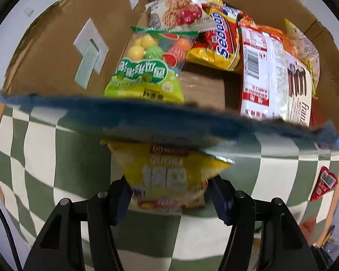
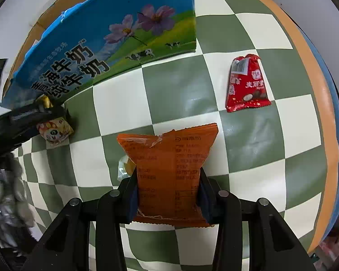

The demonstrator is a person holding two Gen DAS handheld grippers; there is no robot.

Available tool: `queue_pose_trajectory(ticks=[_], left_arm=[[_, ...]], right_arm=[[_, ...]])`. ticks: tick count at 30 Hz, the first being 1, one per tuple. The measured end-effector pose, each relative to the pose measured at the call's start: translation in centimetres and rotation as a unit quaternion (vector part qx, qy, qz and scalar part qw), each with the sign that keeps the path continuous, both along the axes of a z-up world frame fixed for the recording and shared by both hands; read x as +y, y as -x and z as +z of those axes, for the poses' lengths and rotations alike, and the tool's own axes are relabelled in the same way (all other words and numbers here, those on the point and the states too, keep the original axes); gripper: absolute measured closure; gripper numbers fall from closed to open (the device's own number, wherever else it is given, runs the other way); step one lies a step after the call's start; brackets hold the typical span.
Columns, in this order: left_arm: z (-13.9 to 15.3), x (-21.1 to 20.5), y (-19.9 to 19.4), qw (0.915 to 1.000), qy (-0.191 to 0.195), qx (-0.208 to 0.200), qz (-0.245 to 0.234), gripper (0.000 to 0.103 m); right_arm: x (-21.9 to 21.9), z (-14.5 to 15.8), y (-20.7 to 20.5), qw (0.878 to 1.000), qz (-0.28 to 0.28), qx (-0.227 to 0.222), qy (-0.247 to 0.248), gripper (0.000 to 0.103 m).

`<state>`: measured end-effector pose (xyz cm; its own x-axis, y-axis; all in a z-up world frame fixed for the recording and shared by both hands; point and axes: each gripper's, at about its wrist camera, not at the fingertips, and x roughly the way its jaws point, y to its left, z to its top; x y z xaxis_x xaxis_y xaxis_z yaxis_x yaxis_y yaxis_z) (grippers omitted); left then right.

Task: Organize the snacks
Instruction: 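Grasp the yellow GUOBA bag with left tool while right tool grasps orange packet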

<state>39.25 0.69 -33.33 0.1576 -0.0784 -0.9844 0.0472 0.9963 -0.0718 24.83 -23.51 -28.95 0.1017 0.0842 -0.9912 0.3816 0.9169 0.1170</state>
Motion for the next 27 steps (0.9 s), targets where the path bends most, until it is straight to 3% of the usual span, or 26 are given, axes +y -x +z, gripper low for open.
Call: queue_pose_trajectory(ticks=[2,8,13,17,22,26,27], left_arm=[[0.2,0.0,0.4,0.9999,0.004,-0.007,-0.007,0.051],[1.6,0.8,5.2,0.9994,0.009,0.004,-0.034,0.051],[2.2,1.5,10.7,0.996,0.027,0.053,-0.066,0.051],[0.5,1.7,14.7,0.9912,0.024,0.101,-0.082,0.051],[-3.9,0.5,15.7,0.9834,0.017,0.157,-0.09,0.048],[-5.5,-0.3,15.6,0.9829,0.002,0.156,-0.098,0.042],[-5.6,-0.6,15.8,0.9824,0.002,0.156,-0.103,0.04]], right_arm=[[-0.3,0.3,-0.3,1.0,-0.002,-0.001,-0.001,0.057],[-0.4,0.9,0.0,1.0,-0.003,-0.003,-0.013,0.057],[-0.7,2.3,1.3,1.0,-0.002,-0.008,-0.023,0.057],[-0.8,3.0,3.3,1.0,0.004,-0.002,-0.02,0.057],[-1.0,0.3,5.5,0.999,0.005,0.033,-0.014,0.057],[-1.4,-2.5,6.2,0.998,0.002,0.064,-0.019,0.056],[-1.6,-3.1,6.4,0.997,-0.004,0.071,-0.024,0.048]])
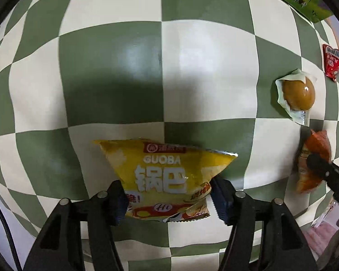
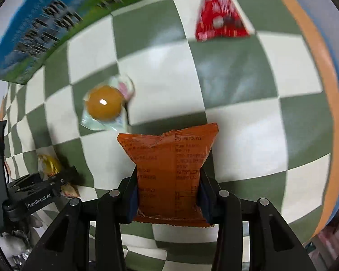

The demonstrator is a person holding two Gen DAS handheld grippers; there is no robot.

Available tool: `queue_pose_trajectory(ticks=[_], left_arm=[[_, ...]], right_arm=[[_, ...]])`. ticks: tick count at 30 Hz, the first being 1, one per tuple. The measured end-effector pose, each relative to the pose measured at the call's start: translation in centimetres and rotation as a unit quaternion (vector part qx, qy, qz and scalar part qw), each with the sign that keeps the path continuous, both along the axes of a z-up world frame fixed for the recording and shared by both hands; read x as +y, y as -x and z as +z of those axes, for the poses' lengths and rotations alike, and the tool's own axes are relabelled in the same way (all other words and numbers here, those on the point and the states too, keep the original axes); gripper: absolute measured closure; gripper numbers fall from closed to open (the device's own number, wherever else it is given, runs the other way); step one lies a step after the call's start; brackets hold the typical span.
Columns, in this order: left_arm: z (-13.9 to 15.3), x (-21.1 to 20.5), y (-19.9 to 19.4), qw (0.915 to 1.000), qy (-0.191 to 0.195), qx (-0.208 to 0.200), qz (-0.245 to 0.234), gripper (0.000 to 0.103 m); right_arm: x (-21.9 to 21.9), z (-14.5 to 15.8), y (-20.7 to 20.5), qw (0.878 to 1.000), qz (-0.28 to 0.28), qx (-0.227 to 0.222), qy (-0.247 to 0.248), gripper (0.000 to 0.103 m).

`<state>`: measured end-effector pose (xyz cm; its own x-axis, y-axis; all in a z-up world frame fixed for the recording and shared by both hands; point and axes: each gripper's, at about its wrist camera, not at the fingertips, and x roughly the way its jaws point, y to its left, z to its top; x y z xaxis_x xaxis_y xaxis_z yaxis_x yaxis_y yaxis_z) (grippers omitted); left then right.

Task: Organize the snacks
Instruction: 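Grasp the yellow GUOBA bag with left tool while right tool grasps orange packet, then carry both bags into the box and open both tools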

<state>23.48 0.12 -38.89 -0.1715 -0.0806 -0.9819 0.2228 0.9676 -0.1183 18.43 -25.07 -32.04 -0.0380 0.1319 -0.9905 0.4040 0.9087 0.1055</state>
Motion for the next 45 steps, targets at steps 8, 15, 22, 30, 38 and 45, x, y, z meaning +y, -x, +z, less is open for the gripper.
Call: queue_pose_trajectory(ticks=[8,15,22,30,38,45], left_arm=[[-0.4,-1.3,-0.7,0.9998,0.015,0.013,-0.008,0.034],[0.3,1.2,-0.3,0.999,0.031,-0.01,0.03,0.048],[2.3,1.4,0.9,0.9981,0.03,-0.041,0.034,0.053],[9.6,-0.6,-0.7,0.9913,0.088,-0.092,0.034,0.053],[18.6,-1.1,-11.2,0.9774,0.125,-0.17,0.019,0.053],[18.8,-1.5,-22.7,0.9829,0.088,-0.16,0.019,0.053]], right_arm=[[-0.5,0.5,0.8,1.0,-0.004,0.0,-0.002,0.036],[0.4,0.1,0.3,1.0,0.003,-0.005,0.013,0.058],[2.9,0.9,0.4,0.999,0.012,-0.024,0.021,0.06],[4.3,6.7,-0.5,0.996,0.022,-0.084,-0.015,0.06],[4.7,15.8,-8.6,0.98,0.056,-0.188,-0.042,0.06],[4.4,18.5,-20.4,0.971,0.087,-0.221,-0.016,0.06]])
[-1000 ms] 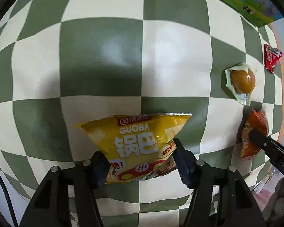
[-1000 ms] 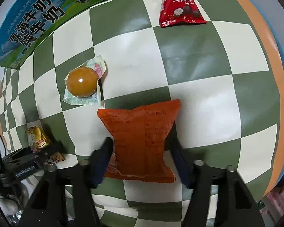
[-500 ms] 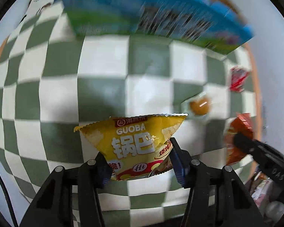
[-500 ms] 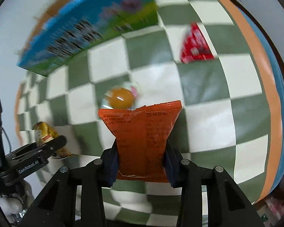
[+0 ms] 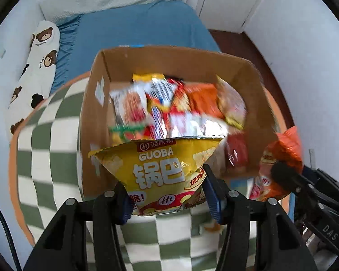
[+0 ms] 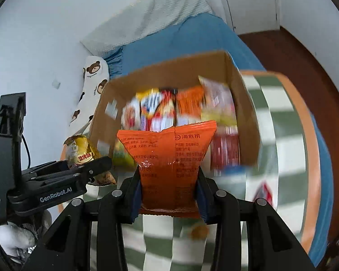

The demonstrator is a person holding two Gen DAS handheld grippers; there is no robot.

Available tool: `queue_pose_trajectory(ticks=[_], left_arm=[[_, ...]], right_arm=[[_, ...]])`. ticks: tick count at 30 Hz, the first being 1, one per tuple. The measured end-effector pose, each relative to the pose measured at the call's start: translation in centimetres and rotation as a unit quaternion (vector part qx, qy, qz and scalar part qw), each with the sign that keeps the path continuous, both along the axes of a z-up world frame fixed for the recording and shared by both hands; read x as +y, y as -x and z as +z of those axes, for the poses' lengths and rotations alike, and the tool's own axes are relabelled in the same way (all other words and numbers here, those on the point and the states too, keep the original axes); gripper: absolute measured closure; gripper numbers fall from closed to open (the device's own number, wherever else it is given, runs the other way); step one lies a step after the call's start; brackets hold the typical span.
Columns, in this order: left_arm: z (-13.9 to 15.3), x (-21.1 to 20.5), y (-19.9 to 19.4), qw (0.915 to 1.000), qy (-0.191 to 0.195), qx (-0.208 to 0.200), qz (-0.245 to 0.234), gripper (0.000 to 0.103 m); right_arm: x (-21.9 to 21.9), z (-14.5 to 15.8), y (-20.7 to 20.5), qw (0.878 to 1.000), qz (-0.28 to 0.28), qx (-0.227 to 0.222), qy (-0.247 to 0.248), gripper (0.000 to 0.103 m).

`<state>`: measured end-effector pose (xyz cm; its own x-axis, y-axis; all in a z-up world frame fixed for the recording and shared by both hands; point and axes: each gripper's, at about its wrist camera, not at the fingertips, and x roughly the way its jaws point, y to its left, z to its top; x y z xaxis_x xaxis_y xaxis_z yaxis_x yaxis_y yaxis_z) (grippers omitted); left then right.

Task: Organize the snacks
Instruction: 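Carry both bags into the box and open both tools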

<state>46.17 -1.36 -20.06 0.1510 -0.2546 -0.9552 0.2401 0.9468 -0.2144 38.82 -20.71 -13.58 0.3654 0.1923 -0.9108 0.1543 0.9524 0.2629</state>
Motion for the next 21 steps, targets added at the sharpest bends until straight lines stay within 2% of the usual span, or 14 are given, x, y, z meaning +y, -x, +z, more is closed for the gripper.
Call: queue_pose_trajectory(ticks=[5,9,16,17,18,20,21], left_arm=[[-2.1,-0.9,-8.2,0.9987,0.001,0.051,0.001,0.052],[-4.5,-1.9,-13.5,0.9956,0.003,0.094,0.003,0.052],[-7.3,-2.7,-18.1,0.9937,-0.04,0.104,-0.002,0.051],[-7.8,-2.6,-18.5,0.9933,-0.044,0.107,0.005,0.049],[-8.1,-2.4,-18.7,0.9933,-0.046,0.105,0.011,0.046],[-8.5,-2.2,-18.7,0.9941,-0.045,0.097,0.016,0.032],[-8.6,-2.1,-18.6,0.9942,-0.049,0.095,0.016,0.029]], right_arm=[[-0.1,-2.1,-7.8,0.999,0.015,0.023,0.027,0.06],[-0.6,-5.4,-12.8,0.998,0.02,0.051,0.04,0.06],[-0.9,-8.8,-17.2,0.996,0.022,0.073,0.047,0.059],[-1.0,-9.5,-17.9,0.995,0.023,0.082,0.042,0.056],[-1.1,-10.1,-18.4,0.995,0.024,0.095,0.038,0.035],[-1.4,-11.0,-19.1,0.993,0.023,0.104,0.041,0.014],[-1.5,-11.3,-19.2,0.993,0.023,0.105,0.046,0.014]])
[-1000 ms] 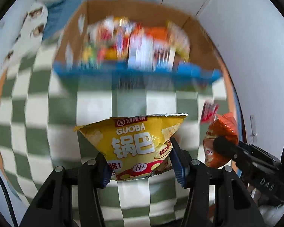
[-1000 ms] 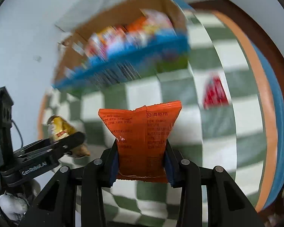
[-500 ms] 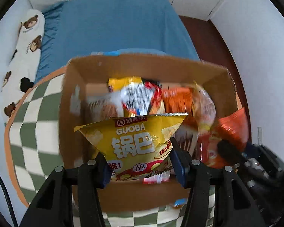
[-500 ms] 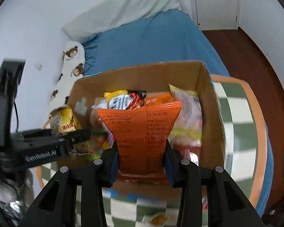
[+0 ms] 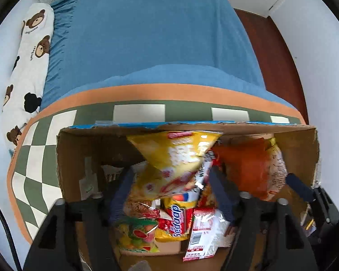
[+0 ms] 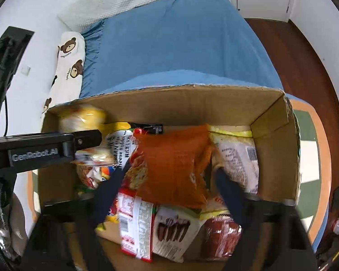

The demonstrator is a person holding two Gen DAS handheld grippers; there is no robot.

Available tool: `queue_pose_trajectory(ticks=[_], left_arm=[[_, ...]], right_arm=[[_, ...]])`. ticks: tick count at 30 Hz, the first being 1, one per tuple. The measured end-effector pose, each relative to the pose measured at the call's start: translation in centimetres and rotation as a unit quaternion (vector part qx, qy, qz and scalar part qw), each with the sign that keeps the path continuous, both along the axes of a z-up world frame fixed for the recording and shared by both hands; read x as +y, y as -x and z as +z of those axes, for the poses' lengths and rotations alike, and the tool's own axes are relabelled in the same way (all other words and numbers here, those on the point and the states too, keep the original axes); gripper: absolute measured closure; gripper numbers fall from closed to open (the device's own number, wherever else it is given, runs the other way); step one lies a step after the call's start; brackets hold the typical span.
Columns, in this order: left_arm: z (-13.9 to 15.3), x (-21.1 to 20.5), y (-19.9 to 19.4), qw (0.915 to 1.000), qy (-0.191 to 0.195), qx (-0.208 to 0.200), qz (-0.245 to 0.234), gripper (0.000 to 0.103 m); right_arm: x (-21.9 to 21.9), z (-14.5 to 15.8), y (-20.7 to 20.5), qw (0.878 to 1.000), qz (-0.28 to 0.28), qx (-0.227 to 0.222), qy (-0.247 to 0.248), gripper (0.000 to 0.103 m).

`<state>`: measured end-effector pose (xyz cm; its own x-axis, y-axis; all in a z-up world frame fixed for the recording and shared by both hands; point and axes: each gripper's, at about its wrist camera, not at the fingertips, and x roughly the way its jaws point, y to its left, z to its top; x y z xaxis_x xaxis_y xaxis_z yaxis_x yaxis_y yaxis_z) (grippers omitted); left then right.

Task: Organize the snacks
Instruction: 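Carry both bags into the box and open both tools, then grasp the round yellow cake with left tool while right tool grasps red Mylikes packet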

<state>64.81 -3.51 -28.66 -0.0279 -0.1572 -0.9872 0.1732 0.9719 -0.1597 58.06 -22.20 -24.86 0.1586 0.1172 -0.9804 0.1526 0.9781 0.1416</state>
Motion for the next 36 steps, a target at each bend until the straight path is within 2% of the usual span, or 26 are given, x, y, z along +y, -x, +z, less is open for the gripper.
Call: queue_pose_trajectory(ticks=[6,13,15,16,17,20,27,30,32,36], left_arm=[[-0.1,0.4,1.2,1.0,0.0,-0.01,0.001,0.028],[1.0,1.1,3.7,0.9993,-0.014,-0.034,0.007,0.027],[1.5,1.4,4.6,0.9989,-0.012,-0.044,0.011,0.013],[1.9,1.6,5.3,0.9984,-0.009,-0.053,0.014,0.009],[2.5,1.7,5.9,0.9977,-0.01,-0.065,0.017,0.009],[3.9,2.1,7.5,0.9948,-0.018,-0.099,0.019,0.009],[8.0,2.6,12.5,0.985,-0.008,-0.17,0.024,0.009],[9.7,2.8,15.1,0.9795,-0.007,-0.2,0.022,0.002],[10.6,2.9,16.4,0.9773,-0.004,-0.21,0.023,0.002],[12.2,3.4,19.3,0.9735,0.005,-0.227,0.026,0.002]], right_arm=[[-1.0,-0.6,-0.2,1.0,-0.004,0.007,0.019,0.013],[-1.3,0.3,1.4,0.999,-0.014,0.0,0.037,0.013],[-1.5,0.7,2.2,0.999,-0.015,-0.005,0.04,0.013],[-1.4,1.0,2.6,0.999,-0.017,-0.009,0.042,0.013],[-1.4,1.2,3.0,0.999,-0.018,-0.012,0.045,0.013],[-1.1,2.3,4.3,0.998,-0.017,-0.026,0.052,0.013],[0.1,6.1,8.7,0.995,-0.005,-0.069,0.07,0.013],[0.5,7.4,10.5,0.994,-0.003,-0.086,0.068,0.012],[0.6,8.7,12.2,0.992,-0.001,-0.1,0.074,0.005],[1.4,10.9,15.3,0.988,0.003,-0.128,0.088,0.005]])
